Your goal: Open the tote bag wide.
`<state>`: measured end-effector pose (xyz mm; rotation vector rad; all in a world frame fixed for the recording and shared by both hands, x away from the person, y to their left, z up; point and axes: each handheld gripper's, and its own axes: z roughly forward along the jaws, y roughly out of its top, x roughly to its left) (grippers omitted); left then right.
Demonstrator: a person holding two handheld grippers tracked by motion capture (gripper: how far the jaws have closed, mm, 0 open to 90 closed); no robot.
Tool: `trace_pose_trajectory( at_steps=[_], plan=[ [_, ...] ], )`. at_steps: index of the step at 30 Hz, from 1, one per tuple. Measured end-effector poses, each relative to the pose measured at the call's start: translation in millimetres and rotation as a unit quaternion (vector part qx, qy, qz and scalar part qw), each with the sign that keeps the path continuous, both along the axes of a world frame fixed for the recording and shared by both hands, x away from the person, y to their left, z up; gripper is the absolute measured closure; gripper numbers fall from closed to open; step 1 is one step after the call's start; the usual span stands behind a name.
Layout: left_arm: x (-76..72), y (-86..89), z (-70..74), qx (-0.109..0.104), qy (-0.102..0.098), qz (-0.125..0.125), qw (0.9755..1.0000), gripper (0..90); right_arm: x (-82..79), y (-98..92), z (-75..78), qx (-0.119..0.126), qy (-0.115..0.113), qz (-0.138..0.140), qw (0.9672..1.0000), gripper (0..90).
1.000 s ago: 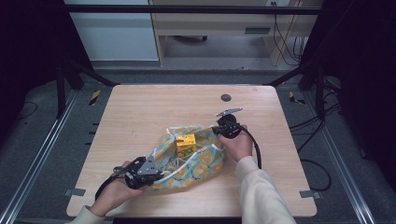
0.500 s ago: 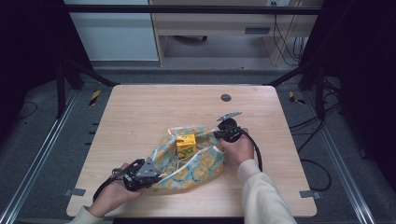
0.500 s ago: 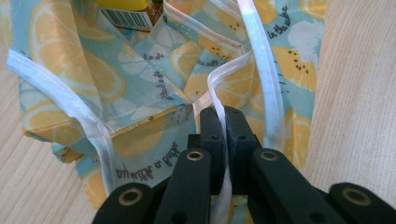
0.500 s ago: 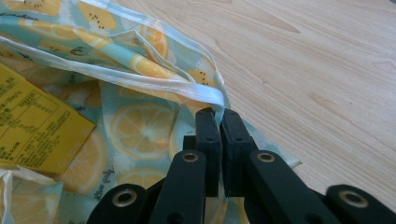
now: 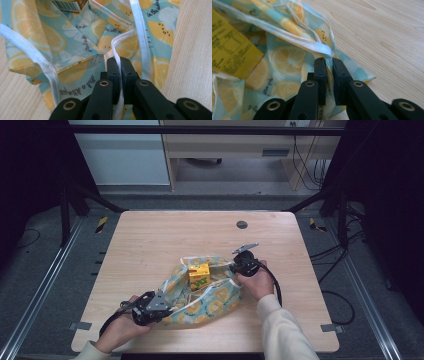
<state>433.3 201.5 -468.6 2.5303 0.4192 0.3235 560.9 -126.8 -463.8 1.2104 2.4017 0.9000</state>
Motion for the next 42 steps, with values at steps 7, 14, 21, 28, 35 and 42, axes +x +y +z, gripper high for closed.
trace_pose_trajectory(
  at_steps=[7,14,21,28,35,42],
  plan=[
    [0.2,1.0,-0.4,-0.004,-0.003,0.004,1.0,85.4,-4.4,-0.7,-0.2,-0.011,-0.002,-0.001,0.9999,69.3],
    [-0.3,4.1,10.6,-0.048,-0.034,0.023,0.998,59.6,-14.1,-4.9,19.6,0.017,-0.047,-0.014,0.9987,41.6],
    [-2.5,9.1,45.0,-0.106,-0.067,0.048,0.9909,36.9,-37.6,-8.0,52.7,0.039,-0.082,0.001,0.9958,30.3],
    [22.7,12.8,65.2,-0.131,-0.089,0.103,0.982,35.0,-73.2,-4.7,66.7,0.043,-0.085,0.036,0.9948,32.3],
    [65.3,-0.5,49.9,-0.105,-0.069,0.121,0.9846,36.6,-93.6,2.9,42.4,0.02,-0.062,0.055,0.9964,32.7],
    [83.2,-14.6,29.6,-0.069,-0.051,0.119,0.9891,54.1,-86.5,-1.9,11.2,-0.012,-0.028,0.04,0.9987,50.0]
  ],
)
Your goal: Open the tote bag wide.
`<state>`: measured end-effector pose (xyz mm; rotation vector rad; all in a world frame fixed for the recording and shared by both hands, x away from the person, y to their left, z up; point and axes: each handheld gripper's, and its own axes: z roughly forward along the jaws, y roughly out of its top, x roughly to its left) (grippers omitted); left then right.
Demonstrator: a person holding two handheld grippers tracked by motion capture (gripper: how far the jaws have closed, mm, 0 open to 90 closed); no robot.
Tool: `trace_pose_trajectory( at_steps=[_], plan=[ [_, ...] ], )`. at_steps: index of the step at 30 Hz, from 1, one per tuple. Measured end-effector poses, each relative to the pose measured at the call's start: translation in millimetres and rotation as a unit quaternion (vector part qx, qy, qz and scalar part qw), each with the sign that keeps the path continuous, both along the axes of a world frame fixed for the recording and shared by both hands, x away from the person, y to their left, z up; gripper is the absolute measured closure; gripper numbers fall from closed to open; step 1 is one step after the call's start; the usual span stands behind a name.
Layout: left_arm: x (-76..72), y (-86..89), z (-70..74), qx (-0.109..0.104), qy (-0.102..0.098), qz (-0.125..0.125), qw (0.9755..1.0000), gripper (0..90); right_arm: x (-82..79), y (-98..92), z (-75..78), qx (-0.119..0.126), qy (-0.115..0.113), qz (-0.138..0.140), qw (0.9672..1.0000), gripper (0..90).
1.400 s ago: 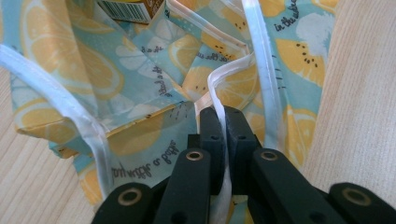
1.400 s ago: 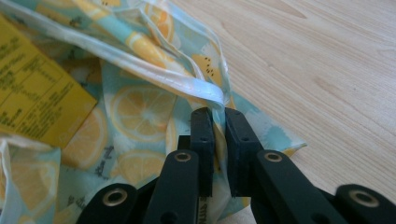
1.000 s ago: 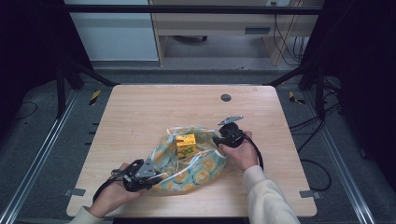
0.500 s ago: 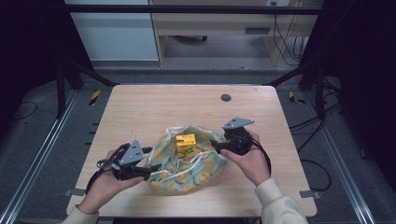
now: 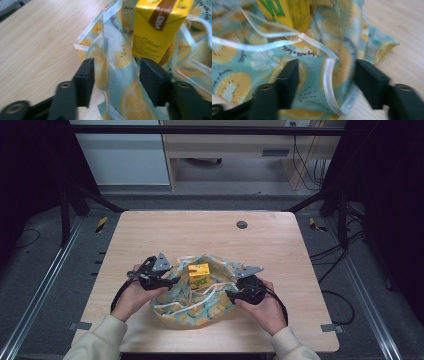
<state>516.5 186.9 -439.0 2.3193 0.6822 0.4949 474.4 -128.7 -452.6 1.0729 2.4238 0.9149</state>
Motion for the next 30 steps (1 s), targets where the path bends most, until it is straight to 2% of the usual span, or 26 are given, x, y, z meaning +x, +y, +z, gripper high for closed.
trace_pose_trajectory(
  at_steps=[2,3,4,5,8,11,15,22,30],
  plan=[
    [1.0,-1.8,-1.3,0.007,0.012,-0.001,0.9999,65.8,-0.2,-2.1,-1.4,0.005,0.006,0.003,1.0,66.7],
    [0.7,-2.6,-1.0,0.011,0.012,-0.003,0.9999,76.7,-1.3,-2.9,-0.2,0.01,0.01,0.008,0.9999,76.4],
    [0.1,-3.3,-0.5,0.014,0.01,-0.005,0.9998,76.7,-1.3,-2.9,-0.2,0.01,0.01,0.008,0.9999,76.4],
    [-0.4,-3.3,0.6,0.013,0.004,-0.003,0.9999,81.2,-2.2,-3.2,1.0,0.009,0.01,0.012,0.9998,79.8],
    [1.3,1.1,1.6,-0.004,-0.005,0.014,0.9999,86.9,-5.5,-6.0,4.7,0.009,0.002,0.019,0.9998,87.2],
    [10.1,9.4,-6.2,-0.011,0.0,0.036,0.9993,87.6,-7.2,-11.3,2.7,0.0,0.004,0.024,0.9997,88.5],
    [16.5,15.6,-18.3,-0.014,0.007,0.05,0.9986,87.6,-6.4,-14.5,-4.9,-0.004,0.006,0.027,0.9996,89.0],
    [18.8,16.2,-31.3,-0.005,0.01,0.055,0.9984,86.8,-2.3,-18.5,-16.2,-0.005,0.012,0.025,0.9996,89.3],
    [21.2,11.7,-41.2,0.01,0.001,0.06,0.9981,86.0,1.1,-22.8,-25.6,-0.002,0.022,0.013,0.9997,89.3]
  ],
)
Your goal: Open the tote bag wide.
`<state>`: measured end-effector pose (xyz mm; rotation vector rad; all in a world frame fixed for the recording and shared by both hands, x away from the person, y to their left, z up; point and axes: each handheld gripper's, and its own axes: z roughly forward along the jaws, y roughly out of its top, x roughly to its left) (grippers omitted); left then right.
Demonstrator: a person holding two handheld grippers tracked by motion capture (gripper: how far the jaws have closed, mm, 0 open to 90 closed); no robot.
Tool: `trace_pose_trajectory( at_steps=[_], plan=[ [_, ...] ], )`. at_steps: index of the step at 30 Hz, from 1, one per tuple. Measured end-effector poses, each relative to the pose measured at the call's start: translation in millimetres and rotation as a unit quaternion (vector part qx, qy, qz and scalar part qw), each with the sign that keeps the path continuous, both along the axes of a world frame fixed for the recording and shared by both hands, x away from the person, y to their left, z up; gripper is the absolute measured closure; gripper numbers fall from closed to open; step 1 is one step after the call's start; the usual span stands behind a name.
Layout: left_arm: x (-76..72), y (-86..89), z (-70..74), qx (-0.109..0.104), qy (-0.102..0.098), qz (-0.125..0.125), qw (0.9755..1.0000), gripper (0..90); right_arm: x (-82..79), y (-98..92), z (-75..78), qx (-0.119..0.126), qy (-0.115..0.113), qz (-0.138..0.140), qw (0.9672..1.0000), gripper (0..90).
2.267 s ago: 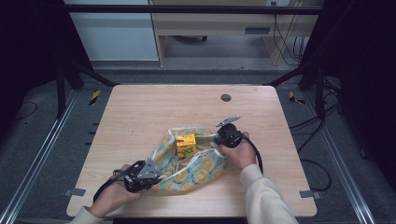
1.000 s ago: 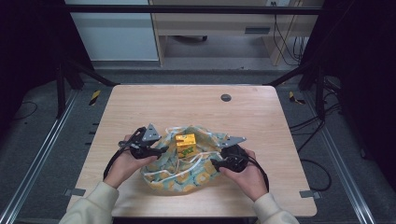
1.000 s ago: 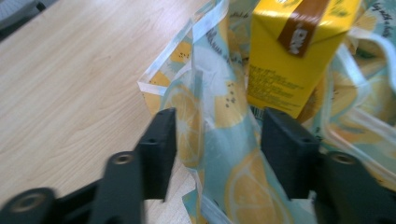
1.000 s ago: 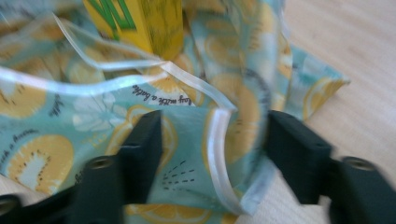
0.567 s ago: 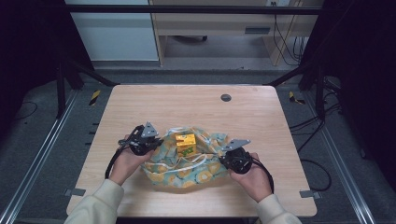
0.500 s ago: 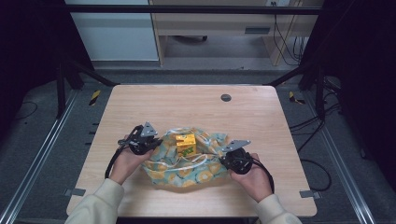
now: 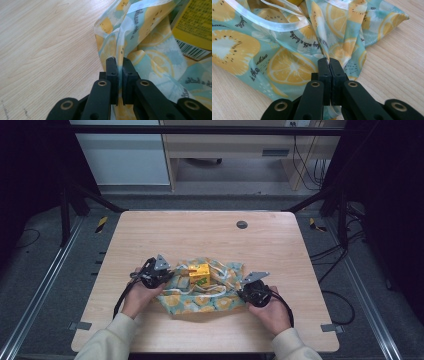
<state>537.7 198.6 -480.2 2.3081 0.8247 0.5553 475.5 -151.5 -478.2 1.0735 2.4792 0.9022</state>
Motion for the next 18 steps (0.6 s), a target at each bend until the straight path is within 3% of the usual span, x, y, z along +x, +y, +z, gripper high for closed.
trace_pose_trajectory(
  at_steps=[4,9,18],
  plan=[
    [2.4,-0.4,-3.0,0.003,-0.002,0.004,1.0,85.7,2.0,-0.9,-1.1,-0.004,-0.001,-0.002,1.0,89.3],
    [3.5,-0.2,3.1,-0.001,-0.019,0.014,0.9997,85.6,6.2,-3.9,3.4,-0.006,-0.011,-0.006,0.9999,89.3],
    [5.4,-2.7,-4.7,0.02,0.0,0.012,0.9997,85.7,9.3,-3.5,-2.0,-0.004,0.0,-0.01,0.9999,89.1]
  ],
)
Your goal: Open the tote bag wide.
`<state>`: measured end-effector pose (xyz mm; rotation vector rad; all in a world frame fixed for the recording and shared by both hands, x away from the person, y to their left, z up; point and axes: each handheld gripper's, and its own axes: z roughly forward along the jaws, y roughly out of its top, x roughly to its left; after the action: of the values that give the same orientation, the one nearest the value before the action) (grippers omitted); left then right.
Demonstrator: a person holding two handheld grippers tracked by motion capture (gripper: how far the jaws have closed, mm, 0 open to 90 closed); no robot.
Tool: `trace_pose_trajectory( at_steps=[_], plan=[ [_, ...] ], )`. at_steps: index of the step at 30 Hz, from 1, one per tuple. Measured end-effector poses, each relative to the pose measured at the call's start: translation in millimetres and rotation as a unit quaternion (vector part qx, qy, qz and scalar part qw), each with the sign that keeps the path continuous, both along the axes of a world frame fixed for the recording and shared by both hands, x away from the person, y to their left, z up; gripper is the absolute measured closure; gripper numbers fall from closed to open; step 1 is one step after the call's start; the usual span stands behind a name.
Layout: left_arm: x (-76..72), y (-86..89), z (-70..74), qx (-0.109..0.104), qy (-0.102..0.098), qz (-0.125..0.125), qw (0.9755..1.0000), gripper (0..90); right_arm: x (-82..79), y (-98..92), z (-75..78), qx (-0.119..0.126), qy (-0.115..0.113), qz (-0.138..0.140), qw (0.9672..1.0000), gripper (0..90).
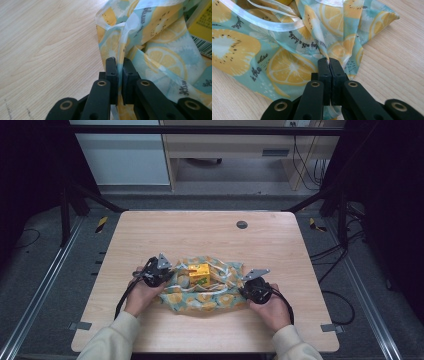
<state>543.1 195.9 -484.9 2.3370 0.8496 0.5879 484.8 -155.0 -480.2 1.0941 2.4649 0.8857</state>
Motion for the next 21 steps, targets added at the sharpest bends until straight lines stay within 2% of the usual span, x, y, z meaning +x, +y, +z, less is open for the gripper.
trace_pose_trajectory(
  at_steps=[3,21],
  plan=[
    [-1.6,1.0,-1.4,-0.001,0.0,-0.001,1.0,85.2,-0.4,-0.6,-0.8,0.003,0.002,-0.001,1.0,89.1],
    [-5.7,4.9,-5.1,-0.008,-0.006,0.001,1.0,89.2,-3.2,1.8,-5.8,-0.014,-0.005,0.011,0.9998,89.1]
  ],
)
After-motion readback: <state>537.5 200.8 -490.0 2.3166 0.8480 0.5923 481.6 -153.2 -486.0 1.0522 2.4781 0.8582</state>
